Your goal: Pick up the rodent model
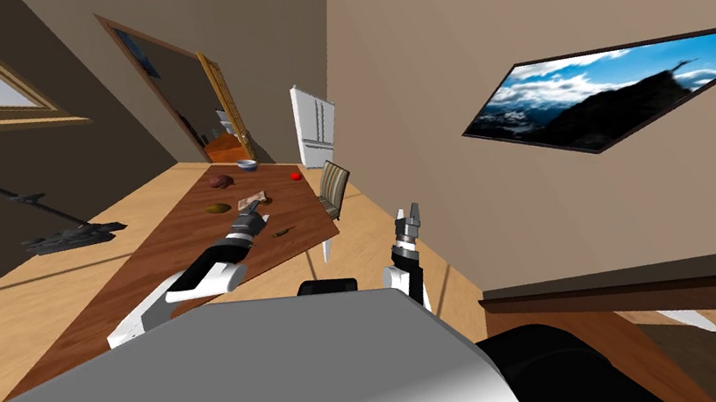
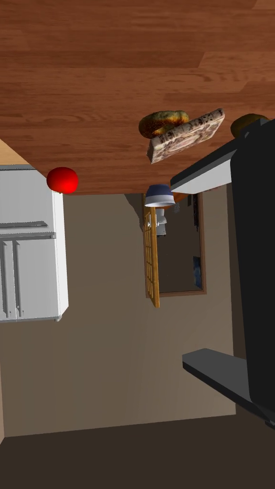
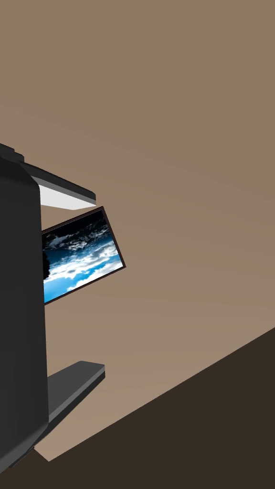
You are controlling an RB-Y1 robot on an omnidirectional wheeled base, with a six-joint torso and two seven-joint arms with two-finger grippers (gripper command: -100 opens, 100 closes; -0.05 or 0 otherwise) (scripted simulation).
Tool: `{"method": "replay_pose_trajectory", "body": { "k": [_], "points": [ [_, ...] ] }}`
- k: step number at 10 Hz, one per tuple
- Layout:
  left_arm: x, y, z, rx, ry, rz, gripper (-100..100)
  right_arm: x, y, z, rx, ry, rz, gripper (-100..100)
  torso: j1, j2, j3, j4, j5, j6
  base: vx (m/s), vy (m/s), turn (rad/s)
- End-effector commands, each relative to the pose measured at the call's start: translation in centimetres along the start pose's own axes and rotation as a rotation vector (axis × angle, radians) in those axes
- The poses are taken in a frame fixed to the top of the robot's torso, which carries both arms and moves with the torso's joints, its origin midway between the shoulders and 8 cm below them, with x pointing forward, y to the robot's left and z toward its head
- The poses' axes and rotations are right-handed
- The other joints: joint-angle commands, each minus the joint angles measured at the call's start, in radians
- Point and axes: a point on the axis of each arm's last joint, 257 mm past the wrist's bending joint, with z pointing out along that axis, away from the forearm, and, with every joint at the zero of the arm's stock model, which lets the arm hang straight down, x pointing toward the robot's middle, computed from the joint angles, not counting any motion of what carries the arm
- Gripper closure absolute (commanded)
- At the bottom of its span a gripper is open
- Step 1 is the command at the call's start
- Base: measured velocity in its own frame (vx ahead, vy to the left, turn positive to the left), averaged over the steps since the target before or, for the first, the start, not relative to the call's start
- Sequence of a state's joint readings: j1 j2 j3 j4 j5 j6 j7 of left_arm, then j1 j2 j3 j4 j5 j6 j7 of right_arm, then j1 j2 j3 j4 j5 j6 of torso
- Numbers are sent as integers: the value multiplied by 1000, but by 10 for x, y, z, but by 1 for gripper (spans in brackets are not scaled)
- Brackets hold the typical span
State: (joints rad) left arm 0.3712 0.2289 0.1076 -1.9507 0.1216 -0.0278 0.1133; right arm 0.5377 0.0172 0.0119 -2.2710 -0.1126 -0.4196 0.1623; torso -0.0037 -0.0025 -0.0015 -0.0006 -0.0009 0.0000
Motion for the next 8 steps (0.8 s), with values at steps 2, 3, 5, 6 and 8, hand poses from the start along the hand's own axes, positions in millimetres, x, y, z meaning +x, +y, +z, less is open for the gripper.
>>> {"method": "replay_pose_trajectory", "body": {
  "k": [2,3,5,6,8],
  "points": [
    [-18,33,8,-98,-21,-9,-100,0,0,0,0,0,0,0,1,0,0,0,0,0,32,-42,-33],
    [-18,34,7,-101,-22,-9,-100,0,0,0,0,0,0,0,1,0,0,0,0,0,26,-37,-22],
    [-30,55,9,-163,-38,-16,-100,0,0,0,0,0,0,0,1,1,0,0,0,0,28,-43,-35],
    [-42,76,10,-223,-55,-23,-100,0,0,0,0,0,0,0,1,1,0,0,0,0,41,-52,-45],
    [-55,93,10,-279,-74,-31,-100,0,0,0,0,0,0,0,1,0,0,0,0,0,35,-50,-35]
  ]
}}
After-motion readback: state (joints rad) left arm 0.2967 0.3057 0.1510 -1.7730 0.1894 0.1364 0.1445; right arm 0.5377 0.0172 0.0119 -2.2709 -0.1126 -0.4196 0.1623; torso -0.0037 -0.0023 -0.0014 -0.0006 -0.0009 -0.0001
